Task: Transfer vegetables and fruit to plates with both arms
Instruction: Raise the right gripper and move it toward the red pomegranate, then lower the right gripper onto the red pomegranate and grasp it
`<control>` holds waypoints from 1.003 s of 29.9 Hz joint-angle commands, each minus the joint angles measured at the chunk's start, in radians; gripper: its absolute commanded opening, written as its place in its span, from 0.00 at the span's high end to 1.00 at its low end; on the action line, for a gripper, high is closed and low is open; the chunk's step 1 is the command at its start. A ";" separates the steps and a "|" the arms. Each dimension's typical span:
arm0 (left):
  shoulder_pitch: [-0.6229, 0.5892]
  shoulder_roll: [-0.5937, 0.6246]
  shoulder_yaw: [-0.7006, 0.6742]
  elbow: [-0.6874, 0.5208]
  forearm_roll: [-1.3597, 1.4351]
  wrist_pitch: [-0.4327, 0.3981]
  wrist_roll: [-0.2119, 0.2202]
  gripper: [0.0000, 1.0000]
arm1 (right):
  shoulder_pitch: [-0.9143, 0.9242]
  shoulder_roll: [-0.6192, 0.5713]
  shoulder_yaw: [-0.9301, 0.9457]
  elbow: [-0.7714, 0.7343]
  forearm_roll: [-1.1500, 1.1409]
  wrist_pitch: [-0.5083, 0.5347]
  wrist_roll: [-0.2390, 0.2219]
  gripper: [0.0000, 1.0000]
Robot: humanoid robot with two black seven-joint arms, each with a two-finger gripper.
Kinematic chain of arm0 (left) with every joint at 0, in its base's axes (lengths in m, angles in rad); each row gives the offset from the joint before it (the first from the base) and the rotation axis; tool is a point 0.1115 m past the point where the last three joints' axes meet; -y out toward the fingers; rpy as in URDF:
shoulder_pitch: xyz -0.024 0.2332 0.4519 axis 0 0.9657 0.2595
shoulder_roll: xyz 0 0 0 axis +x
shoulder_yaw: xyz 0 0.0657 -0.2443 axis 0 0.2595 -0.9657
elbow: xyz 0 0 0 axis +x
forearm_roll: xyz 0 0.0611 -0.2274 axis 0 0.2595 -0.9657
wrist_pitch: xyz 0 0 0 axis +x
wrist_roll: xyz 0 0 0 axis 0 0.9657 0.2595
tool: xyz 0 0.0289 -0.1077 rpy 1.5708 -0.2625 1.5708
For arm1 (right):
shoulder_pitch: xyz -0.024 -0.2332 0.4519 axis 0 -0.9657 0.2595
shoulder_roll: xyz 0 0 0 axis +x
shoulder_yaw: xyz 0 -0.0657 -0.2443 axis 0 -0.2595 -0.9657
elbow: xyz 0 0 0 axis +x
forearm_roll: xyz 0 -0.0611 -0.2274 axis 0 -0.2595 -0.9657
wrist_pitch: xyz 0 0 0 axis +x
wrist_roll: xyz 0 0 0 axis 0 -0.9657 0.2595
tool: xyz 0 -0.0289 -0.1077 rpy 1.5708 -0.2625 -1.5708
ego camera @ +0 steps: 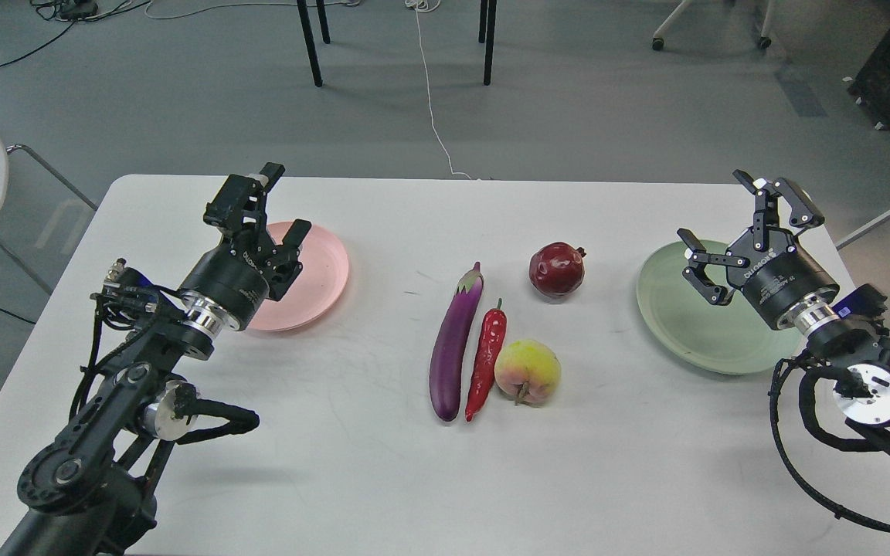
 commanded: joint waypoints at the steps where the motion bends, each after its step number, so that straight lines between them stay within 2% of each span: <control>1: 0.000 0.012 0.005 -0.003 0.003 -0.007 -0.001 0.02 | -0.003 -0.001 -0.001 0.001 -0.003 0.001 0.000 0.02; 5: 0.000 0.016 0.008 -0.001 -0.003 -0.007 0.007 0.02 | 0.012 0.001 -0.005 0.005 -0.035 0.000 0.000 0.02; 8: -0.001 0.017 0.008 0.005 -0.006 -0.004 -0.003 0.02 | 0.066 -0.005 -0.005 0.008 -0.172 0.000 0.000 0.02; 16: -0.009 0.075 0.017 0.040 -0.005 0.003 -0.003 0.02 | 0.333 -0.064 -0.053 0.007 -0.938 0.007 0.000 0.02; 18: -0.008 0.078 0.015 0.037 -0.006 0.003 -0.010 0.02 | 0.444 -0.074 -0.161 0.001 -1.080 0.009 0.000 0.01; 21: -0.006 0.078 0.015 0.028 -0.032 0.003 -0.047 0.02 | 0.694 -0.071 -0.457 -0.015 -1.268 0.012 0.000 0.01; 25: -0.003 0.072 0.017 0.012 -0.046 0.004 -0.078 0.02 | 0.923 -0.038 -0.743 -0.068 -1.339 0.012 0.000 0.01; 30: 0.020 0.060 0.020 -0.037 -0.046 0.049 -0.078 0.02 | 0.996 0.152 -0.876 -0.171 -1.440 0.011 0.000 0.01</control>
